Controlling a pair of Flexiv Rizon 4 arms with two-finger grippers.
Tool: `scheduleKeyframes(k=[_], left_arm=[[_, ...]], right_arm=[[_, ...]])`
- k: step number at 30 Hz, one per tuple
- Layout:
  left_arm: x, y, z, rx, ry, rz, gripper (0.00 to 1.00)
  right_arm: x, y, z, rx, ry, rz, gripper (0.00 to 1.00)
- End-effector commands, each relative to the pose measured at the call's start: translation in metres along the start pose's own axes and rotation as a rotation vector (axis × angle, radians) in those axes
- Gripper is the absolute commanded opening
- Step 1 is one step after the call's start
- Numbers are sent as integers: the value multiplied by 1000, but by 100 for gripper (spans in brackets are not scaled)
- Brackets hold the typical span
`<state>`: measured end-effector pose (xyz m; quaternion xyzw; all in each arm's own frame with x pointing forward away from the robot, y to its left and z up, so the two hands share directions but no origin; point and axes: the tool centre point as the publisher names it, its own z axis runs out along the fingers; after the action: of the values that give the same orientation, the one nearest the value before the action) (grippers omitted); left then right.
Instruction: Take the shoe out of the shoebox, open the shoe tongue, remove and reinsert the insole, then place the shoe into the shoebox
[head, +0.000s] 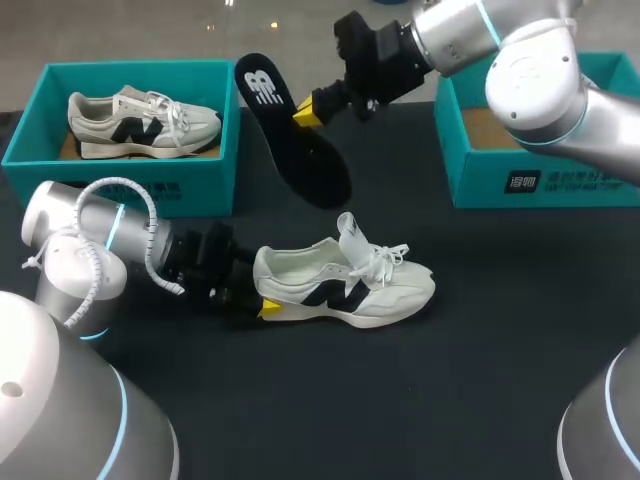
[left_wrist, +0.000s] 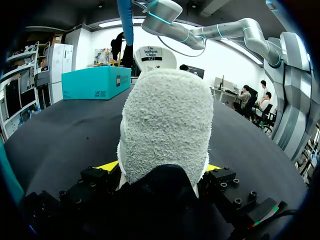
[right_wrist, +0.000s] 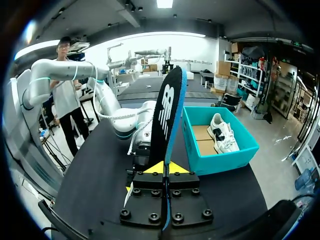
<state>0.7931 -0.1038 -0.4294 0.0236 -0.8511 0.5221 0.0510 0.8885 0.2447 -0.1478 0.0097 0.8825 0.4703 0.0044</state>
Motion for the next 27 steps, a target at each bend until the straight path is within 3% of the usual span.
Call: scheduleKeyframes(k=[1, 18, 27], left_arm=[[1, 2, 2, -3, 1, 0, 0], [1, 2, 2, -3, 1, 0, 0], [1, 2, 2, -3, 1, 0, 0]], right_arm=[[1, -1, 0, -2, -4, 1, 0], [1, -1, 0, -2, -4, 1, 0], [0, 30, -41, -145, 43, 96, 0]])
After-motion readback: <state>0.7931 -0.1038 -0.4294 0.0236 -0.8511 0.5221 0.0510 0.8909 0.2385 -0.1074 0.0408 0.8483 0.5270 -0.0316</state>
